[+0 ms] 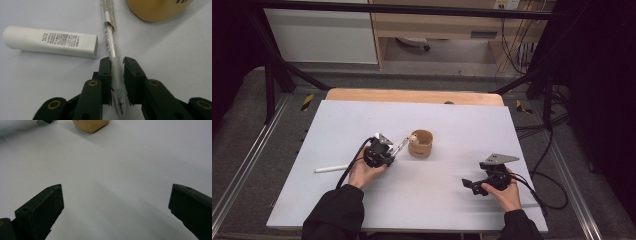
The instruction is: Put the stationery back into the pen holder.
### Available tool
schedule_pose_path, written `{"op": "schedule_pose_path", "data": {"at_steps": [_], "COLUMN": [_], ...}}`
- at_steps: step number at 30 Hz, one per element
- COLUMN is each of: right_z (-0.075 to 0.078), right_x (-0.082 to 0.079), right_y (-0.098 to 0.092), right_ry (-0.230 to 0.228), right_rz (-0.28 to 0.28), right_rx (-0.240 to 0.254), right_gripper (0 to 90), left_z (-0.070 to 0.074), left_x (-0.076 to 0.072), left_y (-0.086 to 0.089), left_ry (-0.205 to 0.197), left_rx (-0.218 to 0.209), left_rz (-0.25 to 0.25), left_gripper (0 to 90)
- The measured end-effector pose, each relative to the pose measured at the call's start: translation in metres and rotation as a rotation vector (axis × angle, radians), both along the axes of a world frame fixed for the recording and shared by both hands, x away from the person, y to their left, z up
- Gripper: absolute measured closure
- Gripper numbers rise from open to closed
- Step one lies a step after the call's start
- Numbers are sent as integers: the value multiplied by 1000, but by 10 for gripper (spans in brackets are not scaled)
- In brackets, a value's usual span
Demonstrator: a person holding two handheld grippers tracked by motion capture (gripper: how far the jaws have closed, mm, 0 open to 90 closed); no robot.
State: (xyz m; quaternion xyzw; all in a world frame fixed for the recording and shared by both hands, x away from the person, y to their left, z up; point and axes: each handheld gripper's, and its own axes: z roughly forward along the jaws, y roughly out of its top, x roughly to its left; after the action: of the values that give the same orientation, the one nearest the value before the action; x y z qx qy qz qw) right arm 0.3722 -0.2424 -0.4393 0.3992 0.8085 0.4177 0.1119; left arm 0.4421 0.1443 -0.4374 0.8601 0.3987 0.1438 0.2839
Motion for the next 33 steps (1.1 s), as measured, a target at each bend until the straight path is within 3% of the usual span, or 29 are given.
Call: {"op": "schedule_pose_path", "data": {"at_steps": [14, 33], "right_z": [0, 0], "right_x": [0, 0], "right_y": [0, 0], "right_ry": [-3, -3], "right_rz": [2, 3], "right_rx": [1, 0], "right_gripper": [6, 6], "left_z": [0, 13], "left_x": [-1, -7], "left_y": [-2, 7], "left_ry": [-9, -44], "left_rx": [2, -54], "left_rz": [27, 38], "left_gripper": [796, 800]}}
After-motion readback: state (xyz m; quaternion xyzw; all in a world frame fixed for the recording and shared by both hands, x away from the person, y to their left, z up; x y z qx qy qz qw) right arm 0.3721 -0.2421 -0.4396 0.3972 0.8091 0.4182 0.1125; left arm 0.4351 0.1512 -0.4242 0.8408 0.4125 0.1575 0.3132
